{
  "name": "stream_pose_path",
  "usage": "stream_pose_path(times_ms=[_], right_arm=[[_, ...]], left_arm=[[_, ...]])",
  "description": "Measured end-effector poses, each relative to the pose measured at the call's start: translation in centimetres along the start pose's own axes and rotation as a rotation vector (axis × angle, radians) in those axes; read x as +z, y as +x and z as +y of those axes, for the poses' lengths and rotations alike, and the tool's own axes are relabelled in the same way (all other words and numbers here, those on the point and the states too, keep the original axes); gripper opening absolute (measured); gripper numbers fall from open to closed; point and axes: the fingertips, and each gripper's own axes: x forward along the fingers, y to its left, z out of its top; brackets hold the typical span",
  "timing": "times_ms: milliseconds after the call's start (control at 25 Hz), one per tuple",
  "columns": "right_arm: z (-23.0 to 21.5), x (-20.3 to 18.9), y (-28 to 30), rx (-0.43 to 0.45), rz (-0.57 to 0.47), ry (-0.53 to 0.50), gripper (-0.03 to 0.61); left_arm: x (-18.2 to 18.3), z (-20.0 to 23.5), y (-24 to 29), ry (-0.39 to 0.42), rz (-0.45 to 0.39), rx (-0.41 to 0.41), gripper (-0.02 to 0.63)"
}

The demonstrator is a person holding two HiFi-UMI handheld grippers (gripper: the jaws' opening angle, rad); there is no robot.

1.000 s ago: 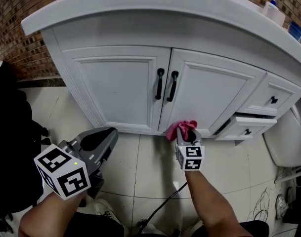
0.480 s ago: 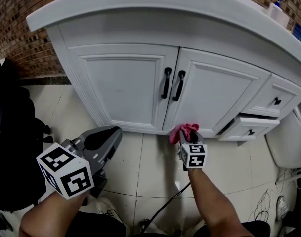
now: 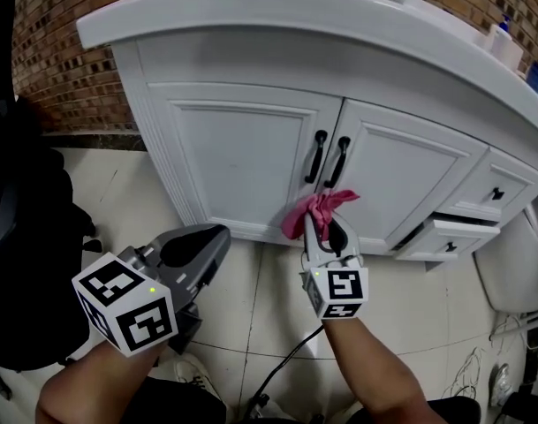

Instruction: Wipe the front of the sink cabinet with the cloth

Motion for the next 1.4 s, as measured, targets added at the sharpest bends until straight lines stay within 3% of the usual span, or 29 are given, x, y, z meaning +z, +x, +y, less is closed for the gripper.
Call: stream_pose_path(times_ms=[160, 520, 840, 1400], right_arm=[[0.1, 2.5, 1.0, -0.021, -0.051, 0.056, 0.103], [-0.7, 2.7, 2.6, -0.034, -0.056, 0.093, 0.103], [-0.4, 2.5, 2.9, -0.022, -0.068, 0.022, 0.101], [0.5, -5.3, 3.0, -0.012, 0.079, -0.008, 0.101]], left_arm=[[0.1, 1.1, -1.0, -0.016, -0.015, 0.024, 0.006], [-0.2, 2.3, -1.7, -0.032, -0.015, 0.036, 0.006], [-0.3, 2.2, -1.5, -0.032, -0.010, 0.028, 0.006], [-0.8, 2.8, -1.0, -0.028, 0.009, 0.035, 0.006]])
